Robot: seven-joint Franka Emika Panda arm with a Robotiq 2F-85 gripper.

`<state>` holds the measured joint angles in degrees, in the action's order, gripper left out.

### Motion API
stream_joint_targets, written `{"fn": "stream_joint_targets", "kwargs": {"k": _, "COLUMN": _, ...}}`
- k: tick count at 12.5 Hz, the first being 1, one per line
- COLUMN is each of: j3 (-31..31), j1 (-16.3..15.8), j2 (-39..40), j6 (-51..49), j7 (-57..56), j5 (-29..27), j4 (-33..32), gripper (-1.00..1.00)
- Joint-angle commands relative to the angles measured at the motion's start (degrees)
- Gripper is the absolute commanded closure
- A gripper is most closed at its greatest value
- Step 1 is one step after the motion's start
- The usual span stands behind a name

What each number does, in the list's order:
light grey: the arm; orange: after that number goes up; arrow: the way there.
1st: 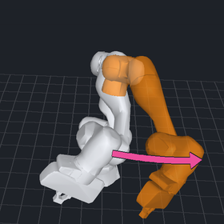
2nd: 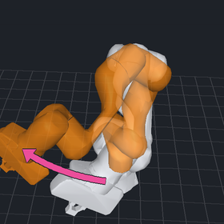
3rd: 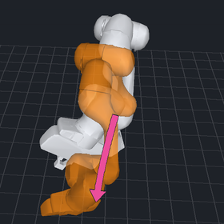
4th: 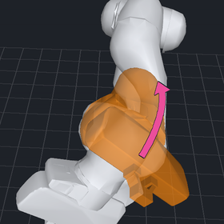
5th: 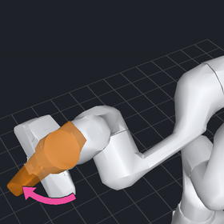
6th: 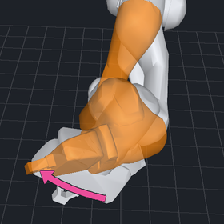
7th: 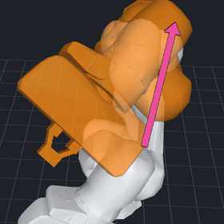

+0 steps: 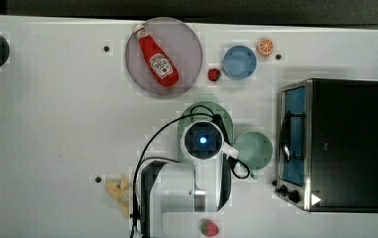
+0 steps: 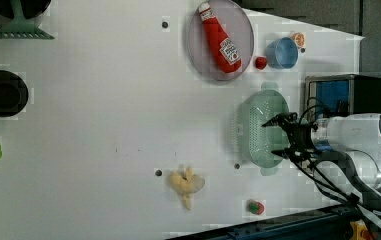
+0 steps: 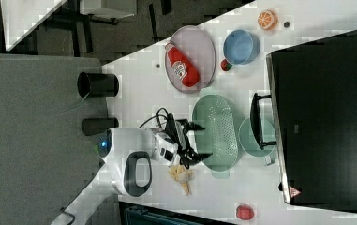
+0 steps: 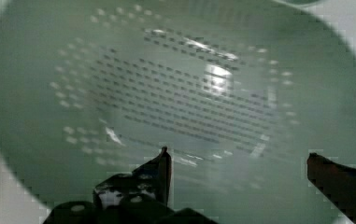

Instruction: Drag strainer right to left.

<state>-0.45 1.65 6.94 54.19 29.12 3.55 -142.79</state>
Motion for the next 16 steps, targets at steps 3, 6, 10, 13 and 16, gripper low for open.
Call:
{"fn": "stream_joint_targets", "kwargs": {"k": 3, "j3": 1.11, "j1": -1.92, "j2": 7.19, "j6": 13.53, "j7": 13.62, "j5": -0.11, "j4": 0.53, "gripper": -1.00}}
{"fn": "stream_joint_targets", "kwargs": {"k": 6, "j3": 1.32, "j1": -2.15, "j2": 12.17, "j6": 18.52, "j7": 14.13, "j5": -0.14, "j4": 0.54, "gripper": -1.00}}
{"fn": "stream_joint_targets", "kwargs": {"k": 10, "j3": 2.04, "j1": -3.36, "j2": 14.39, "j6": 20.74, "j7": 17.53, "j5": -0.86, "j4": 0.58, "gripper": -1.00}}
{"fn": "stream_joint_targets", "kwargs": {"k": 13, "j3": 2.97, "j1": -5.20, "j2": 14.53, "j6": 20.73, "j7": 21.85, "j5": -0.86, "j4": 0.80, "gripper": -1.00}}
{"fn": "stream_joint_targets", "kwargs": {"k": 16, "j3": 3.16, "j1": -7.87, "j2": 14.97, "j6": 20.60, "j7": 22.91, "j5": -0.92, "j4": 1.21, "gripper": -1.00}}
